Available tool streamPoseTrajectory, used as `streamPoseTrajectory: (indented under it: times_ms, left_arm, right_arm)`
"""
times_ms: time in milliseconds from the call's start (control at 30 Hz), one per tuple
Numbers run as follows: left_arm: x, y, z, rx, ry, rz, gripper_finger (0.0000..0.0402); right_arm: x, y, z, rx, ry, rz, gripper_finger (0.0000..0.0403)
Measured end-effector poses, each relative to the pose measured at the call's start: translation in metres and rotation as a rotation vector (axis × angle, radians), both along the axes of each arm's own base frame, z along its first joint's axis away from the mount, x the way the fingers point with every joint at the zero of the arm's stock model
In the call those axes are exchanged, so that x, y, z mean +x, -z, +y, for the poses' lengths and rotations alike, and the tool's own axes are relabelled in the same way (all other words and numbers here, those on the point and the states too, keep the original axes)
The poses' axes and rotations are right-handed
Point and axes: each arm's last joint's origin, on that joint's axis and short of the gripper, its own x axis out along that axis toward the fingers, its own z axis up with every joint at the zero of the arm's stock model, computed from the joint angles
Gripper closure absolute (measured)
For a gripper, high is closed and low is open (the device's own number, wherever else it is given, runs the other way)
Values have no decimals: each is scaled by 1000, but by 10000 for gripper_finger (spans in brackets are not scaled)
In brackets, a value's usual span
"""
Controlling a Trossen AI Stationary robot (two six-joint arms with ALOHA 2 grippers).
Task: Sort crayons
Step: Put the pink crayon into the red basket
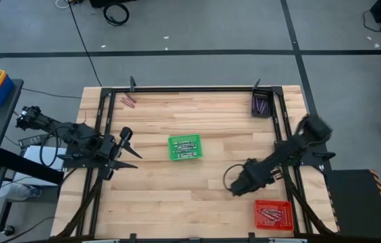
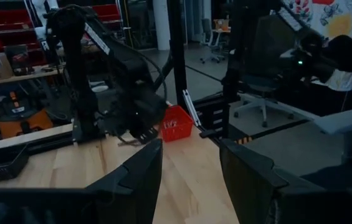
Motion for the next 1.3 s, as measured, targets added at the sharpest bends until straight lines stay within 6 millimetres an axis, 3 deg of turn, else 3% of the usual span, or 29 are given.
streamPoseTrajectory:
  times_ms: [200, 400, 900, 1300]
  left_arm:
    - [0, 0, 0, 3, 0, -3, 228]
    - [0, 0, 0, -5, 0, -3, 228]
    - [0, 0, 0, -58, -1, 26, 228]
    - [0, 1, 0, -56, -1, 30, 228]
  right_arm:
    - [-48, 0, -13, -9, 139, -296, 229]
    - [-95, 20, -32, -15, 273, -209, 229]
    - [-93, 23, -29, 1, 258, -299, 243]
    - [-91, 25, -29, -7, 214, -333, 367]
